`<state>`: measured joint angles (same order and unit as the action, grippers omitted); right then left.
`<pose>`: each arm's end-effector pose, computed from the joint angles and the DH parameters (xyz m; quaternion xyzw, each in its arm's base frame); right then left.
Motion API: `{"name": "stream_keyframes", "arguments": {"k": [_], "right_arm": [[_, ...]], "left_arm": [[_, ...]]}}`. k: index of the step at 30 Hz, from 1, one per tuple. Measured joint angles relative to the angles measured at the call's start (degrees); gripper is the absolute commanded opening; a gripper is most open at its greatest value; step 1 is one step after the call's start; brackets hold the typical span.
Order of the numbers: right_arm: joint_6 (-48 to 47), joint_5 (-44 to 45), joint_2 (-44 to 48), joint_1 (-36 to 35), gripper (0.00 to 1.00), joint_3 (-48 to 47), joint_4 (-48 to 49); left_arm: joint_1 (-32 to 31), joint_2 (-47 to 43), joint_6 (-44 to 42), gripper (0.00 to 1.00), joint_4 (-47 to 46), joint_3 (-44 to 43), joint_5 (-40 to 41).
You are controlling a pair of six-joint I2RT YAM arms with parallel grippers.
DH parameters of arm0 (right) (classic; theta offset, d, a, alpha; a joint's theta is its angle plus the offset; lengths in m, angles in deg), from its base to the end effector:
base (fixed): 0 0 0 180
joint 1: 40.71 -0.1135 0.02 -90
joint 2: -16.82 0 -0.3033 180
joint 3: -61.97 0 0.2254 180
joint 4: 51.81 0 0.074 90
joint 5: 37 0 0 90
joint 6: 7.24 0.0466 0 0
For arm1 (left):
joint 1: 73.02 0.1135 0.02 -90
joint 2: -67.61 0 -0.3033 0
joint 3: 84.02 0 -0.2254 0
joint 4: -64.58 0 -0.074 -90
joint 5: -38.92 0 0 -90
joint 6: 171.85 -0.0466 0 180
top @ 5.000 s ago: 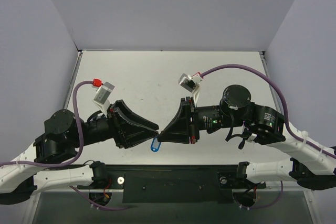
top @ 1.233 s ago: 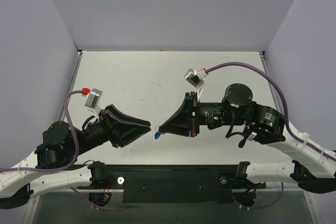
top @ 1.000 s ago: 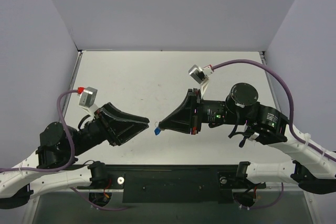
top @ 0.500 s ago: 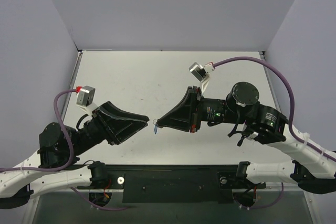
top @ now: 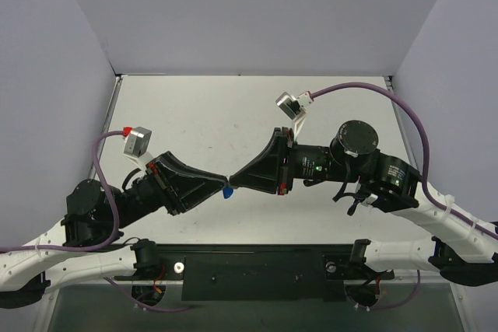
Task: Remove the keys from the keyring
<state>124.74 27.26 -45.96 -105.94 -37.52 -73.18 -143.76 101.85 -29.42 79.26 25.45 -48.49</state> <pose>0.0544 0.1663 0.5486 -0.2926 0.5434 0.7041 0.3512 0.0228 -0.0588 0.4620 0.0709 0.5577 -0.7213 0.4047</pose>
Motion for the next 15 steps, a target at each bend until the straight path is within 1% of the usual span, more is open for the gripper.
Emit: {"name": "stream_keyframes", "arguments": {"k": [3,13,15], "right_arm": [[0.0,0.0,0.0,0.0,0.00,0.0,0.4],[0.2,-0.3,0.0,0.0,0.00,0.5,1.0],[0.2,-0.4,0.0,0.0,0.00,0.5,1.0]], "left_arm": [[0.0,0.0,0.0,0.21,-0.2,0.0,-0.3],[0.0,0.0,0.0,0.20,-0.4,0.0,-0.8],[0.0,0.0,-0.1,0.16,-0.4,0.0,-0.9]]}}
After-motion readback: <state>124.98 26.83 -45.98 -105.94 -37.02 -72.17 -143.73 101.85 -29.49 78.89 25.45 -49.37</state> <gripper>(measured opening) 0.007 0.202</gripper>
